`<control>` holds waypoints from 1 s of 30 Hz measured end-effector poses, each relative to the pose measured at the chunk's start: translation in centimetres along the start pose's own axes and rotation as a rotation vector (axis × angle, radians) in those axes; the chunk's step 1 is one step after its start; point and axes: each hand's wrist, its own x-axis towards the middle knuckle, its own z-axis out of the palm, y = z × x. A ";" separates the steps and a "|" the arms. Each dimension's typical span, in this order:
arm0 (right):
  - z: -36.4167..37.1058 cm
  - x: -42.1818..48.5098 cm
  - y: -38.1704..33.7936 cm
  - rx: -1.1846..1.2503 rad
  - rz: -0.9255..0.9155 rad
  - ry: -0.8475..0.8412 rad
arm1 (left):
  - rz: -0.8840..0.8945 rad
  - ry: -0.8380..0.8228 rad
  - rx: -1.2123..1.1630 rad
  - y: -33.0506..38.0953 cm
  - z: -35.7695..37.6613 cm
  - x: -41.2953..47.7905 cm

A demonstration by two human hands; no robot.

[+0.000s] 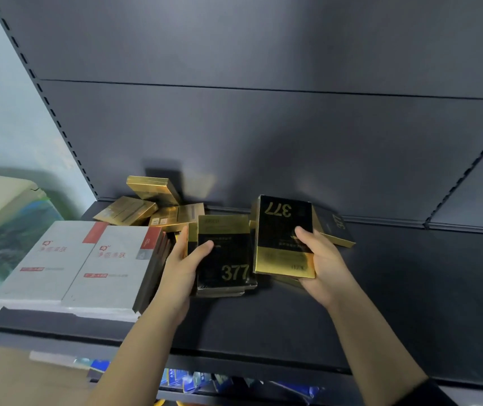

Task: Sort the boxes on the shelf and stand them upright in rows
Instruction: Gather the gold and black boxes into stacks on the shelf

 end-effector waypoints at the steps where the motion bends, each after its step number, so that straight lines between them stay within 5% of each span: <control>1: -0.2 0.0 0.1 -0.023 -0.004 -0.008 | -0.013 -0.009 0.004 -0.1 0.2 -0.1; 6: -1.2 0.1 -0.4 -0.109 0.014 0.063 | -0.045 -0.002 -0.027 -0.5 0.8 -0.2; 11: -2.0 -0.5 -2.0 -0.248 -0.075 -0.181 | -0.066 -0.021 -0.036 -0.6 1.2 0.0; 17: -0.9 0.6 -4.6 -0.609 -0.246 -0.032 | -0.126 -0.026 -0.059 -0.4 1.6 -0.2; 23: 3.3 2.4 -4.9 -1.308 -0.263 -0.238 | -0.218 -0.159 -0.040 0.1 3.4 -1.6; 30: 4.8 3.7 -3.2 -1.412 -0.127 -0.447 | -0.418 -0.191 -0.121 -0.1 2.2 -2.6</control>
